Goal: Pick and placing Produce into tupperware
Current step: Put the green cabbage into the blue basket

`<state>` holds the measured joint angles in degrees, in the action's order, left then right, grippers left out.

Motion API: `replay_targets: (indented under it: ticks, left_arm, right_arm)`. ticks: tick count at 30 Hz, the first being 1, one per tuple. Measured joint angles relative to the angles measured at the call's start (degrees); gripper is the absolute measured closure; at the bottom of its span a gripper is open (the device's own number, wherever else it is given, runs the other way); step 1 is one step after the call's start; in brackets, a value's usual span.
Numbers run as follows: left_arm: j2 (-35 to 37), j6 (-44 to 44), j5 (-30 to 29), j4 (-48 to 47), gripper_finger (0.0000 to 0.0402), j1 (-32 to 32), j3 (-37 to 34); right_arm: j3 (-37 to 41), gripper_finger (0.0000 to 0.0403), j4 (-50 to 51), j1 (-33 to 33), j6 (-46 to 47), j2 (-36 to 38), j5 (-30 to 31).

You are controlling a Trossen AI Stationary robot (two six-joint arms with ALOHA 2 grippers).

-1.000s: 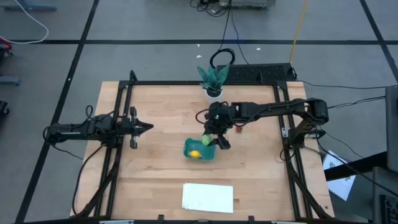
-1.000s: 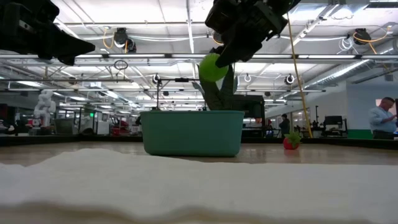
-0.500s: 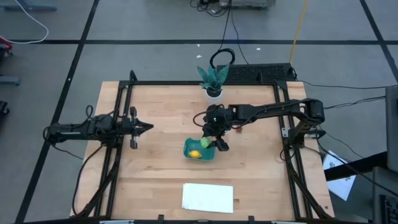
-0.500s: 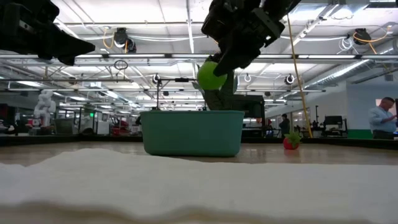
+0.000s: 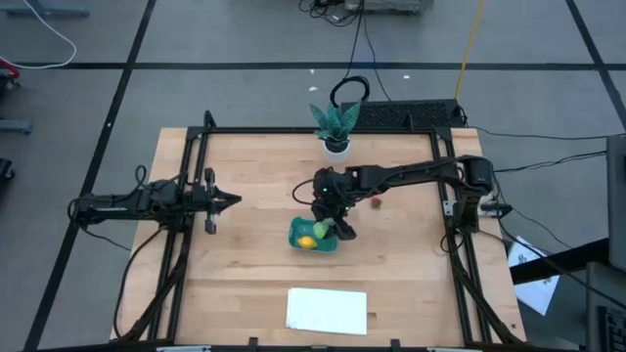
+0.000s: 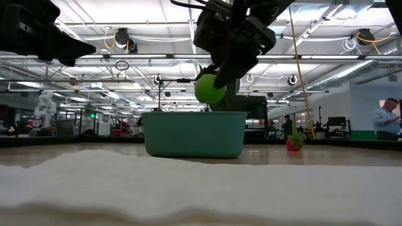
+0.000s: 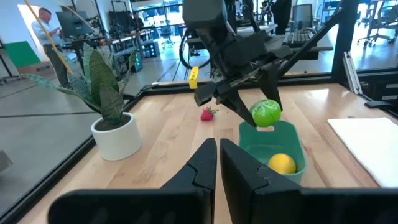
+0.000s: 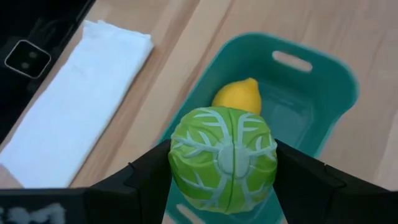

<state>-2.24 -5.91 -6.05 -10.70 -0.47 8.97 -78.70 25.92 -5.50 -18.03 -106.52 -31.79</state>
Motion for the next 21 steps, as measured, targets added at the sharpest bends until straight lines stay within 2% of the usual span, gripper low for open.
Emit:
replay_targets:
  ticks: [5,12,16,21]
  left_arm:
    - [0.0,-0.37,0.01,-0.21,0.0376,0.02,-0.02]
    - [0.0,-0.35,0.01,-0.34,0.0376,0.0,-0.02]
    - [0.0,-0.34,0.02,-0.36,0.0376,0.0,-0.02]
    - [0.0,-0.31,0.03,-0.39,0.0376,0.0,-0.02]
  right_arm:
    - [-4.06,0.0175,5.77,0.0,-2.96,-2.43,0.05]
    - [-4.44,0.0175,10.27,0.44,-6.33,-4.9,0.7]
    - [-4.41,0.0175,10.48,1.41,-9.64,-5.27,6.08]
    - [-4.41,0.0175,10.41,2.28,-11.85,-5.23,6.73]
